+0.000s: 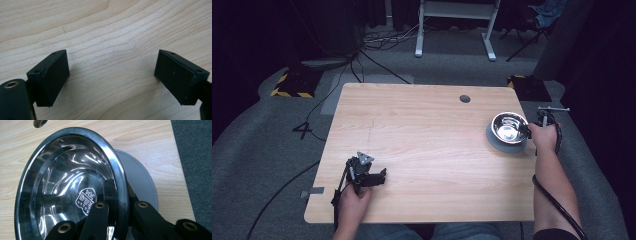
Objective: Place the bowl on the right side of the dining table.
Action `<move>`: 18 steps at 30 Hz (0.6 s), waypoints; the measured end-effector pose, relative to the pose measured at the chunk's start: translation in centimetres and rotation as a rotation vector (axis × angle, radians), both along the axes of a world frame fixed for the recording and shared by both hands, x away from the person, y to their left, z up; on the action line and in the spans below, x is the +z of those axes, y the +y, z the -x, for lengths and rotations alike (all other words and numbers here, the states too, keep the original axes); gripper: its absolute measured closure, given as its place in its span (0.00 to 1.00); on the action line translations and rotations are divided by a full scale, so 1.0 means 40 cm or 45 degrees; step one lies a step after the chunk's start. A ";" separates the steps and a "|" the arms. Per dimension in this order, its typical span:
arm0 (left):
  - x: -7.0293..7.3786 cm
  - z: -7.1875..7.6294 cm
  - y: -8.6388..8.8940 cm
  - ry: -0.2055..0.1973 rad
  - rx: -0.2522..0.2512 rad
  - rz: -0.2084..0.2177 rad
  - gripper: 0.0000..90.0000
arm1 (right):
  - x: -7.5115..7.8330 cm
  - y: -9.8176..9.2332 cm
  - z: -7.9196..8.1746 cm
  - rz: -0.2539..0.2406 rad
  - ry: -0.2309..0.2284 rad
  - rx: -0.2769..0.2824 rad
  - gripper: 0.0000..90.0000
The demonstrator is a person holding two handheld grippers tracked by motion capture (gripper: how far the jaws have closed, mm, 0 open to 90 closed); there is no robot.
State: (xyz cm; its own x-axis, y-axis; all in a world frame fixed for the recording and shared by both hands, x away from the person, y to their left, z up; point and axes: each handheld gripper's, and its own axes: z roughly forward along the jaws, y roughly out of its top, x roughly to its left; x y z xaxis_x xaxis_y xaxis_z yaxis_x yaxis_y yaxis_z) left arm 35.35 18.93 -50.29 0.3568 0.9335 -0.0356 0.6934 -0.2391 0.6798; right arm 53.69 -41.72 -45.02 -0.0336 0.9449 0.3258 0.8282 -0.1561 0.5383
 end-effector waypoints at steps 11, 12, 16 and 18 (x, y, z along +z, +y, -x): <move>0.000 0.000 0.000 0.000 0.000 -0.003 0.14 | -0.013 -0.004 -0.001 0.000 0.018 -0.018 0.96; 0.000 0.000 0.000 0.000 0.000 -0.003 0.14 | -0.015 -0.005 -0.001 0.001 0.017 -0.020 0.96; 0.000 0.000 0.000 0.000 0.000 -0.003 0.14 | -0.019 -0.006 -0.002 0.010 0.020 -0.018 0.96; 0.000 0.000 0.000 0.001 -0.001 -0.002 0.14 | -0.019 -0.004 -0.003 0.005 0.017 -0.016 0.96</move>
State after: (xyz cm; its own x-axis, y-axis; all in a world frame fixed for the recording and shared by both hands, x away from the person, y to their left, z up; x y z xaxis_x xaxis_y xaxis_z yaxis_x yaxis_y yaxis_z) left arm 35.36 18.95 -50.29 0.3574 0.9333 -0.0343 0.6935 -0.2407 0.6790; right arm 53.81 -41.89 -45.80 -0.0177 0.9464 0.3226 0.8333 -0.1644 0.5279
